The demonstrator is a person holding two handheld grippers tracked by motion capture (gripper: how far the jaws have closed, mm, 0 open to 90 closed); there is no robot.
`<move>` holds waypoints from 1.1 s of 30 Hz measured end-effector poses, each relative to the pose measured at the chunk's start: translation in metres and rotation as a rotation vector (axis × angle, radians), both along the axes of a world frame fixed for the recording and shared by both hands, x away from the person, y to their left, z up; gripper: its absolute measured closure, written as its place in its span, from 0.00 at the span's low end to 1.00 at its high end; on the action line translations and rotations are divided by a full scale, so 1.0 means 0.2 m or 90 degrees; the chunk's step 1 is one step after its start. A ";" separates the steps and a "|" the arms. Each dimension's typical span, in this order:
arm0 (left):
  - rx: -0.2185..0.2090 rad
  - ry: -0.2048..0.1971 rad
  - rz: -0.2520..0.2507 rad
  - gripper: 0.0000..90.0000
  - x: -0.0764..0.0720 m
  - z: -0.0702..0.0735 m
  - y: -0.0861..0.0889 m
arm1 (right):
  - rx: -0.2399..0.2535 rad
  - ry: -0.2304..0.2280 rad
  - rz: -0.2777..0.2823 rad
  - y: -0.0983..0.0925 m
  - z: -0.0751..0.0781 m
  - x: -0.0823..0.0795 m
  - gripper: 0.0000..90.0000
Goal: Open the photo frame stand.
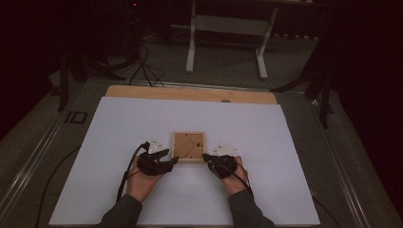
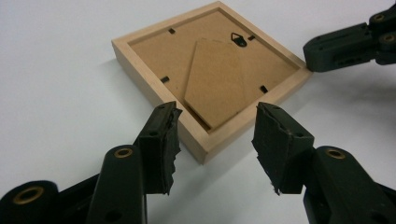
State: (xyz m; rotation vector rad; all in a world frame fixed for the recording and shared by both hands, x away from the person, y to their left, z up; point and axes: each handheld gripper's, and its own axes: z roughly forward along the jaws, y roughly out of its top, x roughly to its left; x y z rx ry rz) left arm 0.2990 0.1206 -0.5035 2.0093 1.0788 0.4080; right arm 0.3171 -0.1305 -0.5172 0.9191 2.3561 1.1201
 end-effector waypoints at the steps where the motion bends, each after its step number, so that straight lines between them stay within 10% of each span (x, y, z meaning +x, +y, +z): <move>1: 0.001 0.000 0.000 0.55 0.01 0.01 0.00 | 0.000 0.000 0.000 0.00 0.00 0.00 1.00; 33: 0.112 0.025 -0.046 0.54 0.19 0.01 -0.20 | 0.018 -0.004 0.000 -0.01 -0.01 0.00 1.00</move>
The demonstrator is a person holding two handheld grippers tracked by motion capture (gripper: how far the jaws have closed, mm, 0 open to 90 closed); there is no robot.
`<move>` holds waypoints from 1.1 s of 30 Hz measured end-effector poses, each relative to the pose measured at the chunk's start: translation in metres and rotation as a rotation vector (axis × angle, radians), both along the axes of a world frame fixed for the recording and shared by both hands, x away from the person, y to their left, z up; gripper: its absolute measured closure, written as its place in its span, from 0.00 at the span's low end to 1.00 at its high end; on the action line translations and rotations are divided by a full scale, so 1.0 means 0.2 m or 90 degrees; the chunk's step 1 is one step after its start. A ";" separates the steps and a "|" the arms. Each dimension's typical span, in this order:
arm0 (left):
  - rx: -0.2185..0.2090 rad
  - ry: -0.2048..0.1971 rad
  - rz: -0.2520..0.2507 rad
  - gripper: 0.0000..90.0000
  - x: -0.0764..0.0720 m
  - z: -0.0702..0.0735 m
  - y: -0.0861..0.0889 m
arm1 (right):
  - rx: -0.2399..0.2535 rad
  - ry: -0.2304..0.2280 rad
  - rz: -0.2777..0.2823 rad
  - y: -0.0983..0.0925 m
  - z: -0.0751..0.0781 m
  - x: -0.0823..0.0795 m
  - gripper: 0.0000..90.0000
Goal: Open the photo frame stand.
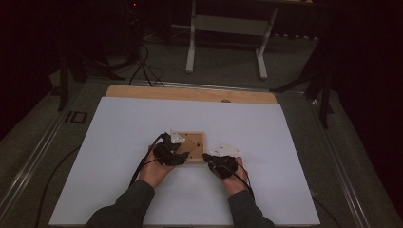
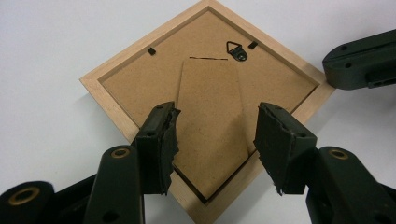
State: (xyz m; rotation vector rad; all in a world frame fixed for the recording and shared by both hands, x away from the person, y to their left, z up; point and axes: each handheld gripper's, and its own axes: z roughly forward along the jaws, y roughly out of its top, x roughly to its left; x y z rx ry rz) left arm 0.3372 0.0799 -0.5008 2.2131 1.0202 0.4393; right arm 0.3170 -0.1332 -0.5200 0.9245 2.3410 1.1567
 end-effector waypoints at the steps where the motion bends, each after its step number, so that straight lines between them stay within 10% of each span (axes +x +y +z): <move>1: 0.001 0.001 0.001 0.54 0.00 0.00 0.00 | 0.000 0.000 0.000 0.00 0.00 0.00 1.00; 33: -0.018 0.036 -0.002 0.53 0.05 0.03 0.01 | -0.001 -0.002 -0.001 0.00 0.00 0.00 1.00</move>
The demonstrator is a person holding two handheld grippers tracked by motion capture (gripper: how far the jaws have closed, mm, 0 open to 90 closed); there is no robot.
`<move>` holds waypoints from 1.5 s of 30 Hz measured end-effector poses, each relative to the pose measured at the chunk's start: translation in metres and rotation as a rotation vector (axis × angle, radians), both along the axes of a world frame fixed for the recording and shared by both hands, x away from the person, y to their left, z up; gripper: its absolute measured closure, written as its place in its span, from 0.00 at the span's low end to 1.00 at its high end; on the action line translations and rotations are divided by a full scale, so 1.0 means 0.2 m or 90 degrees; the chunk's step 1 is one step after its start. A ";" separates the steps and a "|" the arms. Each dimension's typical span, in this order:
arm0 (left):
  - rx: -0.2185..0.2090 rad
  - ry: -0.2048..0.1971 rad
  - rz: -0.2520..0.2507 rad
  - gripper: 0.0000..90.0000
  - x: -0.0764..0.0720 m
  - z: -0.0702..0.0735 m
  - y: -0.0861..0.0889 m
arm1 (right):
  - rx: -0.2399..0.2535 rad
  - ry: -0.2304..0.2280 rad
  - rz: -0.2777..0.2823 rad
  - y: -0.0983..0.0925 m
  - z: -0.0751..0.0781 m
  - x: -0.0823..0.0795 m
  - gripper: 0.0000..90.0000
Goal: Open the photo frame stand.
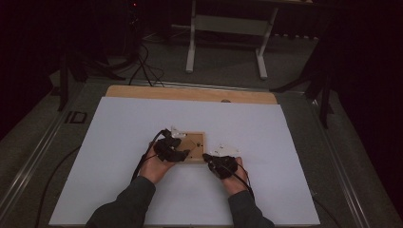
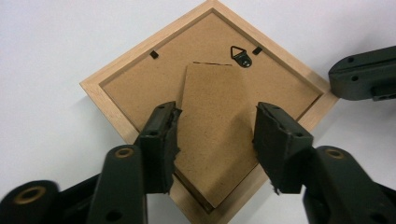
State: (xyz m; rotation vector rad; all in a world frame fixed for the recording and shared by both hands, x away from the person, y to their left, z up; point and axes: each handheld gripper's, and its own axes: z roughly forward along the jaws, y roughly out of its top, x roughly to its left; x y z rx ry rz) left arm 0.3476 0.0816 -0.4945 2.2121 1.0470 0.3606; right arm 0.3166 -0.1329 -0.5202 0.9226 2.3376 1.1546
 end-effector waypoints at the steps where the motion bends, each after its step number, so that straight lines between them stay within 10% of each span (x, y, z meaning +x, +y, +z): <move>1: 0.000 0.000 0.000 0.51 0.00 0.00 0.00 | 0.000 0.000 0.000 0.00 0.00 0.00 1.00; 19: 0.017 0.013 -0.002 0.56 -0.04 0.00 0.03 | 0.001 0.001 0.000 0.00 0.00 0.00 1.00; 29: -0.035 0.007 0.007 0.55 -0.02 0.08 0.04 | 0.001 0.000 0.000 0.00 0.00 0.00 1.00; 45: -0.076 0.085 0.008 0.48 0.01 0.07 0.08 | 0.003 0.001 0.000 0.00 0.00 0.00 1.00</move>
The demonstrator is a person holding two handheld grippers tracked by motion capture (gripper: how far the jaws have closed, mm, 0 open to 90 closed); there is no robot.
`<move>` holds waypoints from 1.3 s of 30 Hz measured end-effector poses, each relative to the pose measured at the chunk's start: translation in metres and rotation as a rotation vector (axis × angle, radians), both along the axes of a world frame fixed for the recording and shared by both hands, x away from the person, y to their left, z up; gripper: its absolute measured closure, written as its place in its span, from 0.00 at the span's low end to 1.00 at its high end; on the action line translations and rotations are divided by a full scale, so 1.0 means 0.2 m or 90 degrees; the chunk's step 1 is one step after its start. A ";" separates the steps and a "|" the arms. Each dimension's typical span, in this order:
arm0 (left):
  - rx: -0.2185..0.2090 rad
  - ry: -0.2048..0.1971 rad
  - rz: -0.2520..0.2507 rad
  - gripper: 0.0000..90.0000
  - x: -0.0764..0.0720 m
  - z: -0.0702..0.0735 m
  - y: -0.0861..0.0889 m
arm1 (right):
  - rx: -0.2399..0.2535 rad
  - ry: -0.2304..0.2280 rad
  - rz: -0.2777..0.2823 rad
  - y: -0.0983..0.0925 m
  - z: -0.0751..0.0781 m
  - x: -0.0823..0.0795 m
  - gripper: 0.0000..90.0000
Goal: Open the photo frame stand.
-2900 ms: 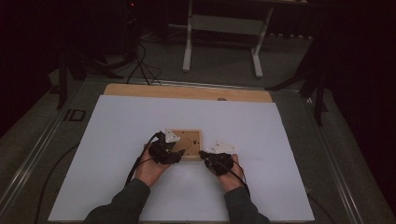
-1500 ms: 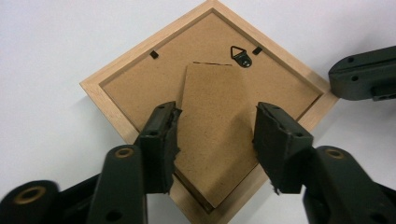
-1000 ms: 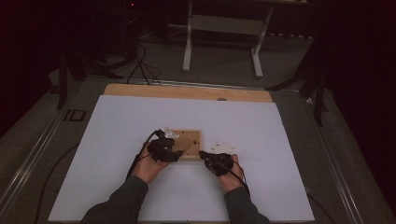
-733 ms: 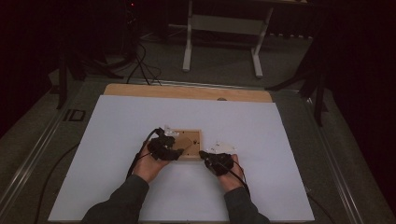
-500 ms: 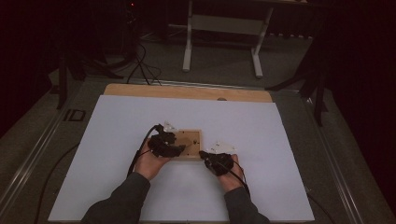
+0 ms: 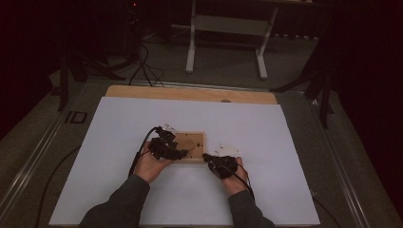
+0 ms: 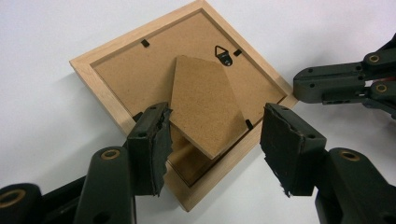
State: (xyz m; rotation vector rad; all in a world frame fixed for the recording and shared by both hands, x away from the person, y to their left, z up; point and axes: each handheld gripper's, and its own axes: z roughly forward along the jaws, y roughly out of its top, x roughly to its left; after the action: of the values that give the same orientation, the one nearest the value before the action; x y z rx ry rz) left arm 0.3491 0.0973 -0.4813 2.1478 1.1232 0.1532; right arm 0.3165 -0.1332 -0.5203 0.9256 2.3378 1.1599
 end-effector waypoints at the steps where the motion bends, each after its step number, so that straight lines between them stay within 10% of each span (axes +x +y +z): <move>1: 0.001 0.002 -0.001 0.48 0.00 0.00 0.00 | 0.000 0.001 0.000 0.00 0.00 0.00 1.00; 39: -0.081 0.119 0.042 0.60 0.10 -0.04 0.03 | -0.001 -0.001 -0.001 0.00 0.00 0.00 0.98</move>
State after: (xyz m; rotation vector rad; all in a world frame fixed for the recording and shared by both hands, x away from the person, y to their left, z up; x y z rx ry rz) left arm 0.3692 0.1037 -0.4885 2.0456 1.2756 -0.0898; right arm 0.3167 -0.1334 -0.5202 0.9249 2.3370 1.1574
